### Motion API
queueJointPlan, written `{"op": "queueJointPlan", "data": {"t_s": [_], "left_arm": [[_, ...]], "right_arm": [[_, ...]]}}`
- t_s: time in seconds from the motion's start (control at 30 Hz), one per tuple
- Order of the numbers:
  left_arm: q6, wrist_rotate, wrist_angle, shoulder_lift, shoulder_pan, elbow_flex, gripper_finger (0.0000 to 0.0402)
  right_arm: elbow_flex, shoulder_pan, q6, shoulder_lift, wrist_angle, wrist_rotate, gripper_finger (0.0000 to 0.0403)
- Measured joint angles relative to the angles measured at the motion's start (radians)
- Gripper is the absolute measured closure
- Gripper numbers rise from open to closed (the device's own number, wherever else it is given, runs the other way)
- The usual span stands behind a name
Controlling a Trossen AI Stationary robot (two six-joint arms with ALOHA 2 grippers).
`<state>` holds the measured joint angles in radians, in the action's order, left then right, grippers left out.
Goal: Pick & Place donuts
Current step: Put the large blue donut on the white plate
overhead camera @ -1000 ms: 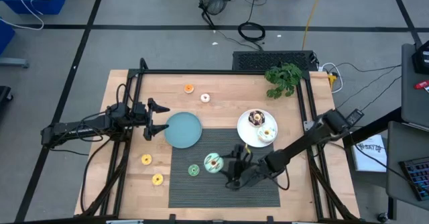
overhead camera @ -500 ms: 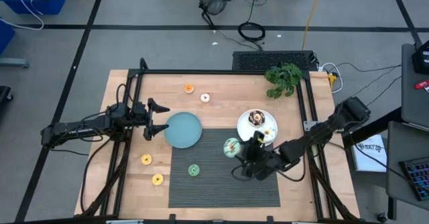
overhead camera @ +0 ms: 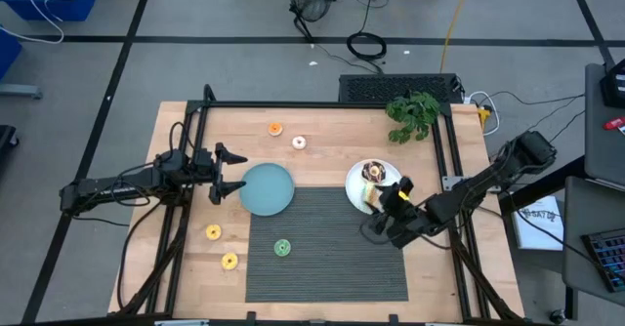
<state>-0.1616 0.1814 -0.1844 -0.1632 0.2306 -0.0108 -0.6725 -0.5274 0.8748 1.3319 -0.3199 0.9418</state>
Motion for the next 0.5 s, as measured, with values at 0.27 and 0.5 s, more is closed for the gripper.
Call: {"op": "queueJointPlan", "data": {"t_s": [0.27,0.5], "left_arm": [[0.000,0.000,0.000,0.000,0.000,0.000,0.0023],[0.000,0.000,0.000,0.000,0.000,0.000,0.0023]], "right_arm": [[0.182,0.022,0.079,-0.021,0.196,-0.032,0.0149],[0.215,0.033,-0.137,-0.022,0.394,-0.036,0.0149]]}}
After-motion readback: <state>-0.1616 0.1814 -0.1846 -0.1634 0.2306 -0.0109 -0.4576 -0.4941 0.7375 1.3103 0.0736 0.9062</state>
